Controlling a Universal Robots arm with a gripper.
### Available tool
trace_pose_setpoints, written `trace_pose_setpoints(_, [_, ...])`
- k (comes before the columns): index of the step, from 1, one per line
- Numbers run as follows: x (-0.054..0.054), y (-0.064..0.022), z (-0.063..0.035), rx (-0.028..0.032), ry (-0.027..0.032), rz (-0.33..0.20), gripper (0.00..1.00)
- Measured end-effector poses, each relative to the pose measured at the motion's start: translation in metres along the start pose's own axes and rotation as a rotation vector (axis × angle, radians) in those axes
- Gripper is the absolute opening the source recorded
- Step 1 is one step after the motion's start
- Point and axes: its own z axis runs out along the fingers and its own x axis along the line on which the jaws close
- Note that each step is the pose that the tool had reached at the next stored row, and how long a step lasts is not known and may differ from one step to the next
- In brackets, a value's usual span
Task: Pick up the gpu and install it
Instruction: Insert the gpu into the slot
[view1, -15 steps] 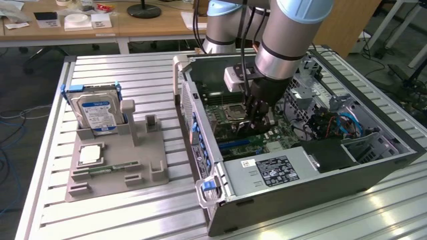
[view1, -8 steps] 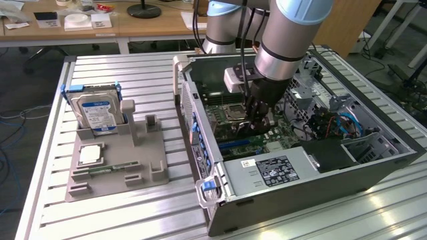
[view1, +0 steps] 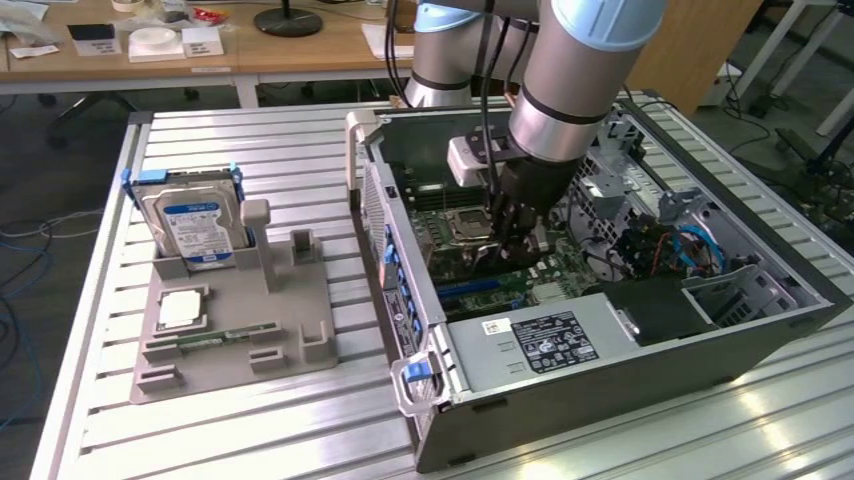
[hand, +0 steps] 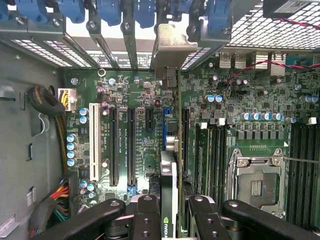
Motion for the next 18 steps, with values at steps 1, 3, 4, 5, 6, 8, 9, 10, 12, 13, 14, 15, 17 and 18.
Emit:
trace_pose_setpoints(1, [0.0001, 0.0005, 0.0004, -0.0001, 0.0003, 0.000, 0.27])
trace_pose_setpoints(3, [0.0002, 0.0011, 0.0009, -0.0003, 0.0006, 0.000, 0.27])
trace_pose_setpoints(4, [0.0002, 0.0011, 0.0009, -0.0003, 0.0007, 0.000, 0.27])
trace_pose_setpoints(5, [0.0002, 0.0011, 0.0009, -0.0003, 0.0006, 0.000, 0.27])
trace_pose_setpoints(6, [0.0002, 0.0013, 0.0010, -0.0003, 0.0006, 0.000, 0.27])
trace_pose_setpoints(8, [0.0002, 0.0026, 0.0015, -0.0001, 0.0003, 0.000, 0.27])
trace_pose_setpoints(9, [0.0002, 0.0034, 0.0016, -0.0001, 0.0003, 0.000, 0.27])
trace_pose_setpoints(10, [0.0002, 0.0040, 0.0017, -0.0001, 0.0003, 0.000, 0.27])
trace_pose_setpoints(12, [0.0002, 0.0042, 0.0016, -0.0002, 0.0004, 0.000, 0.27])
trace_pose_setpoints(13, [0.0002, 0.0042, 0.0016, -0.0003, 0.0005, 0.000, 0.27])
trace_pose_setpoints(14, [0.0002, 0.0042, 0.0016, -0.0002, 0.0005, 0.000, 0.27])
trace_pose_setpoints(15, [0.0002, 0.0044, 0.0016, -0.0002, 0.0004, 0.000, 0.27])
trace_pose_setpoints(17, [0.0002, 0.0055, 0.0017, -0.0002, 0.0004, 0.000, 0.27])
trace_pose_setpoints(18, [0.0002, 0.0060, 0.0017, -0.0002, 0.0004, 0.000, 0.27])
